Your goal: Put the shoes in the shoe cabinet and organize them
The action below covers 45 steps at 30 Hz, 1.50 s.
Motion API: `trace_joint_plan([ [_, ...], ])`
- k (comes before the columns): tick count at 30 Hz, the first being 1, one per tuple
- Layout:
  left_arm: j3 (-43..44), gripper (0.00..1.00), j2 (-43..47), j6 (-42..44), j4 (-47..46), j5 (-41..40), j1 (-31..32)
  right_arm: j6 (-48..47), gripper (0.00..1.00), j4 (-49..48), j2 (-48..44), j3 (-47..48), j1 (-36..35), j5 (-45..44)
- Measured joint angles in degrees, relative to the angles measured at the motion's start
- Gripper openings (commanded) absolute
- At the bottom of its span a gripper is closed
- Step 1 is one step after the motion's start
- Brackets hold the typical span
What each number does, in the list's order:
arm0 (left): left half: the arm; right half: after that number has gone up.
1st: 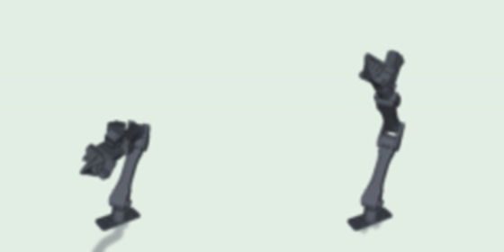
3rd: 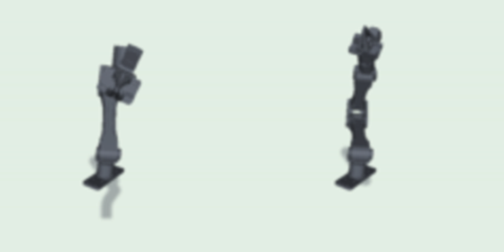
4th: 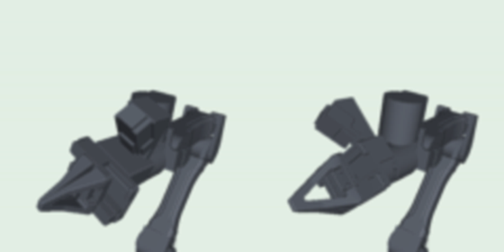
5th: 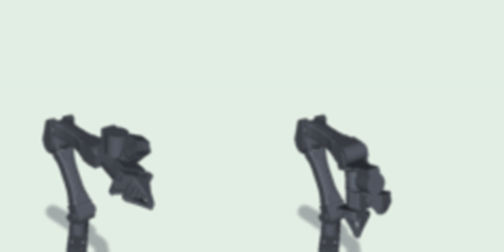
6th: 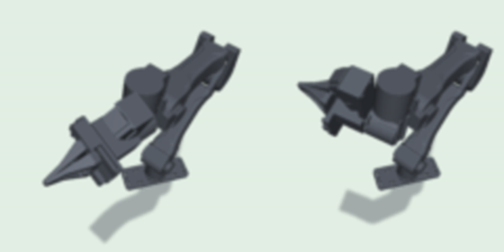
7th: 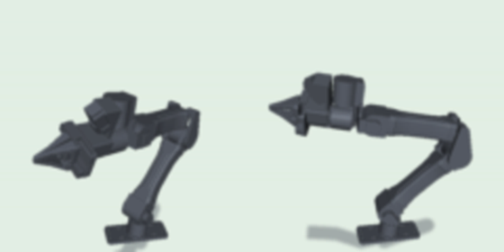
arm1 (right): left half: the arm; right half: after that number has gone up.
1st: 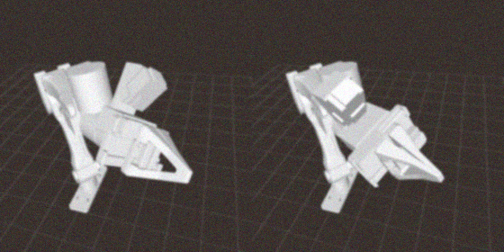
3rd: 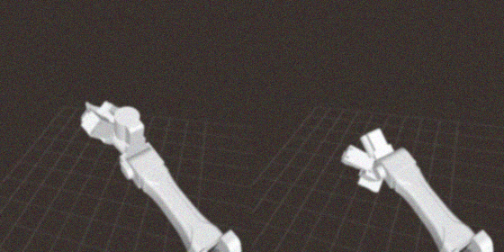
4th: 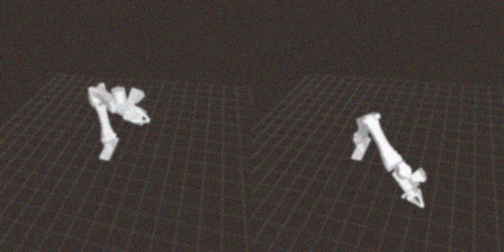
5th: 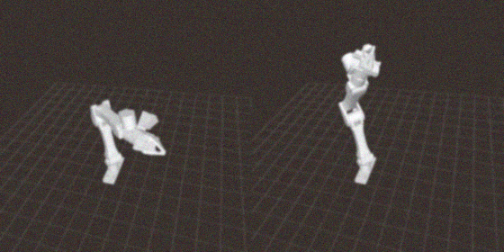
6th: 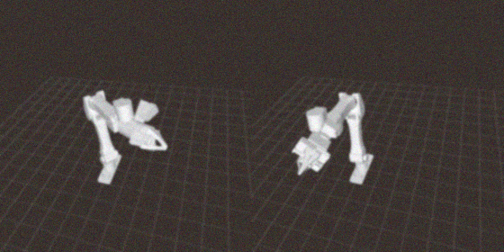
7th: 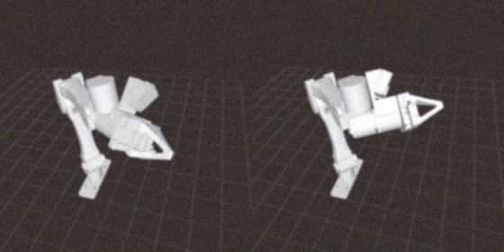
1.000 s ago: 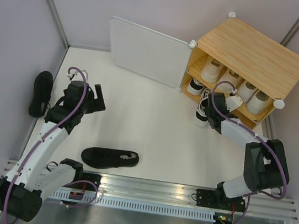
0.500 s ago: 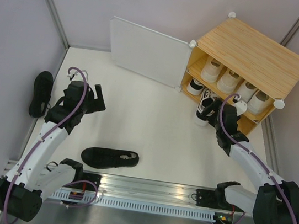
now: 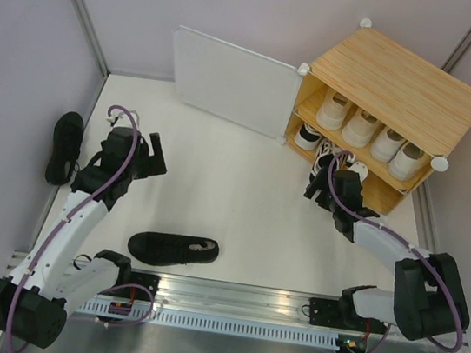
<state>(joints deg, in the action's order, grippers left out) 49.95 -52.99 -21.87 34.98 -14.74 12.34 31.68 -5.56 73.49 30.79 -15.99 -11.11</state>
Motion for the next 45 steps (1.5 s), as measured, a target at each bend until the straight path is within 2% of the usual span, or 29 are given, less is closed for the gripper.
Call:
trace_joint_plan([
  [5, 0.0, 1.0, -0.28, 0.0, 0.0, 0.0, 0.0, -0.02, 0.75, -1.14, 4.13, 0.96, -0.76, 0.72],
  [6, 0.0, 1.0, -0.35, 0.0, 0.0, 0.0, 0.0, -0.02, 0.67, -1.25, 4.68, 1.46, -0.83, 0.72],
  [9, 0.0, 1.0, -0.55, 0.0, 0.0, 0.0, 0.0, -0.02, 0.55, -1.46, 5.62, 3.5, -0.85, -0.35],
  [12, 0.0, 1.0, -0.76, 0.0, 0.0, 0.0, 0.0, -0.09, 0.46, -2.08, 6.08, 5.38, -0.57, -3.56],
  [19, 0.0, 1.0, -0.87, 0.02, 0.0, 0.0, 0.0, -0.31, 0.39, -3.21, 10.01, 9.66, 0.0, -7.63],
  [30, 0.0, 1.0, -0.9, 0.02, 0.0, 0.0, 0.0, -0.52, 0.37, -6.51, 18.16, 12.94, 0.33, -11.17],
  [35, 0.0, 1.0, -0.92, 0.04, 0.0, 0.0, 0.0, -0.74, 0.22, -9.05, 19.87, 13.35, 0.83, -11.82],
  [41, 0.0, 1.0, -0.92, 0.04, 0.0, 0.0, 0.0, -3.52, 0.2, -11.61, 19.96, 13.11, 0.98, -9.29],
  [45, 0.0, 1.0, -0.92, 0.04, 0.0, 0.0, 0.0, -4.0, 0.16, -11.78, 19.54, 12.96, 0.96, -10.67],
])
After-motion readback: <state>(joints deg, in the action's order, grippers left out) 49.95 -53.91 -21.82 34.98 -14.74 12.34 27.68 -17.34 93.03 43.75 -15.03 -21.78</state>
